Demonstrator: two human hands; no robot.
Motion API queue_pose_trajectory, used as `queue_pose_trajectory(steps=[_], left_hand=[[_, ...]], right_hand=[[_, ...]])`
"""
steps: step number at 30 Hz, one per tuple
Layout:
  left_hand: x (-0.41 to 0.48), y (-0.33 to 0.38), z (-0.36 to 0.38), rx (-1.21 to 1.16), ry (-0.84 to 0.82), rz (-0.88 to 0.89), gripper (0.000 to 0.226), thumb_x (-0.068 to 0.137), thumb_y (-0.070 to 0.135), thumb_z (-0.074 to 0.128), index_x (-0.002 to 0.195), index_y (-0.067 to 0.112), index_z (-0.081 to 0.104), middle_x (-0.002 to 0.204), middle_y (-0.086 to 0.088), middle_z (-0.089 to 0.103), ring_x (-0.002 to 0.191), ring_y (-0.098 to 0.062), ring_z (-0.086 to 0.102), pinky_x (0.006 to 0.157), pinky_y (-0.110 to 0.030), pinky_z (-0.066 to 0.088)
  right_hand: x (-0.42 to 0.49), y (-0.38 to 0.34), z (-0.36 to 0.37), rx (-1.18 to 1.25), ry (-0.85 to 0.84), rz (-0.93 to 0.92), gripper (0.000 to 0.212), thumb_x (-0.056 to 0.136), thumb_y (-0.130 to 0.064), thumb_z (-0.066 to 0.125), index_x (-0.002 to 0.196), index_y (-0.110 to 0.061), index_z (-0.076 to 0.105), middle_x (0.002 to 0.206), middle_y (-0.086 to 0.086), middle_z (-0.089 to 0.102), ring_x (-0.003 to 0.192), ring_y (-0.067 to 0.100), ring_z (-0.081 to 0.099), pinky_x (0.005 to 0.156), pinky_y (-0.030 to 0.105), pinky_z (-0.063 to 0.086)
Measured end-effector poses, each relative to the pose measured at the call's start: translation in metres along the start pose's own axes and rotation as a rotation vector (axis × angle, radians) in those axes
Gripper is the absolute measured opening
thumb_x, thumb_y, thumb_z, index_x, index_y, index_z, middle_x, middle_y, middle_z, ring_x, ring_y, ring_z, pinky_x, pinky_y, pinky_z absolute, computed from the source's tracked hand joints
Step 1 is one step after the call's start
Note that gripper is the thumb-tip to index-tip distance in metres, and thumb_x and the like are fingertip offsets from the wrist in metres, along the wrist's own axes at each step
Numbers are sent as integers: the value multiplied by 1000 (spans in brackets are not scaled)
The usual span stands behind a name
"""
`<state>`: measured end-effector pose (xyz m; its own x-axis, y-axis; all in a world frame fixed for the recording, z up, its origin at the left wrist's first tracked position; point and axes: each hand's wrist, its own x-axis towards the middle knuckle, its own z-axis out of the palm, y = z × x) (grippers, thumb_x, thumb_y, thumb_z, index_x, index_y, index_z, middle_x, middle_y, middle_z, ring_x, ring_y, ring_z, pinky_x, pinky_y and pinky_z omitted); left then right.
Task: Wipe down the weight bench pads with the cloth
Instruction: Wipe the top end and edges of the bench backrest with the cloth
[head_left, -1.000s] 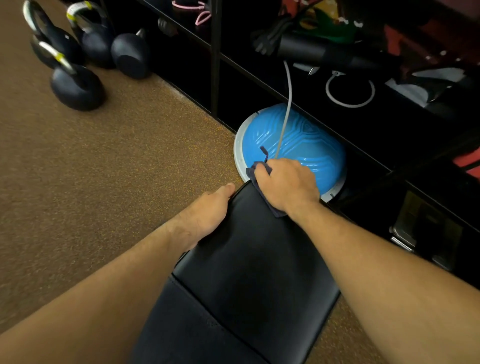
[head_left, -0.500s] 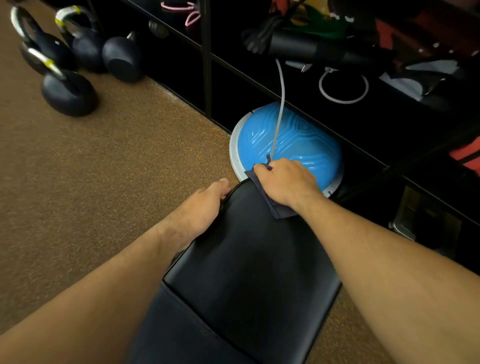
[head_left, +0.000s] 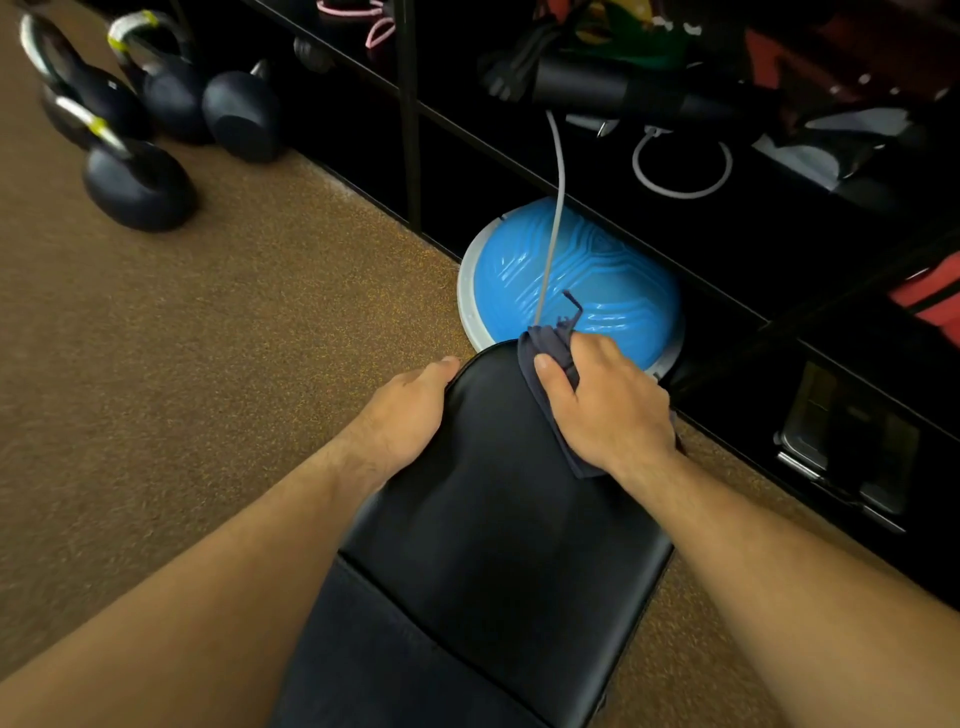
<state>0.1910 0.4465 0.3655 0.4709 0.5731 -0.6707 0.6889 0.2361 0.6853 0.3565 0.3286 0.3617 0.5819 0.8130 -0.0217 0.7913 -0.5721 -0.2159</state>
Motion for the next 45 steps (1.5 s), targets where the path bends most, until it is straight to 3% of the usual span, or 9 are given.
queue_pose_trajectory(steps=[7,11,16,21,28,32,36,39,45], left_hand=[[2,-2,-1,3,20,0,74,71,77,31,118,32,67,122,9,64,114,-14,57,110,-44,33],[-1,-1,3,-5,37,48,59,87,64,31,118,30,67,121,10,64,115,-13,56,110,-40,32],[1,3,3,14,32,15,67,78,71,31,113,29,69,121,7,65,112,-14,57,109,-41,33],[3,25,12,93,64,61,57,91,59,30,119,24,67,126,1,62,115,-19,55,107,-39,34],[27,52,21,181,20,63,78,67,75,31,108,22,71,113,-4,68,104,-24,64,105,-44,40],[30,48,23,191,40,88,65,77,68,34,103,23,73,111,-3,69,103,-24,65,104,-44,42],[24,46,24,184,67,89,62,80,65,35,107,23,72,116,-4,67,108,-25,62,107,-44,39],[21,45,26,167,88,95,56,86,60,36,109,24,72,118,-3,67,112,-25,60,109,-43,37],[23,48,25,173,92,58,59,86,60,36,117,21,68,123,-4,64,115,-24,57,109,-42,34]], right_hand=[[46,8,2,124,-230,305,58,88,-66,30,83,-18,62,87,0,60,81,25,52,70,38,40],[60,19,6,299,-292,416,51,83,-59,40,92,-14,63,93,4,62,80,23,54,74,38,46],[22,13,-2,76,-86,218,56,99,-57,25,101,-16,64,107,10,65,90,33,55,71,37,32],[-23,18,-4,10,15,128,44,100,-53,27,112,-19,52,113,3,57,102,28,56,77,41,42],[19,35,-6,169,-200,394,63,95,-61,26,114,-15,65,119,12,63,107,34,56,78,38,38],[35,46,-2,348,-352,518,62,88,-56,37,128,-13,57,131,12,57,108,31,52,91,40,44],[17,42,-3,216,-165,409,56,96,-55,28,112,-15,65,114,9,63,92,31,52,75,37,36],[-17,39,-8,156,-30,327,54,100,-58,23,103,-20,61,94,2,56,96,31,57,72,36,33],[-48,54,-4,281,4,401,45,97,-62,28,90,-26,54,89,-2,59,89,25,58,73,36,40]])
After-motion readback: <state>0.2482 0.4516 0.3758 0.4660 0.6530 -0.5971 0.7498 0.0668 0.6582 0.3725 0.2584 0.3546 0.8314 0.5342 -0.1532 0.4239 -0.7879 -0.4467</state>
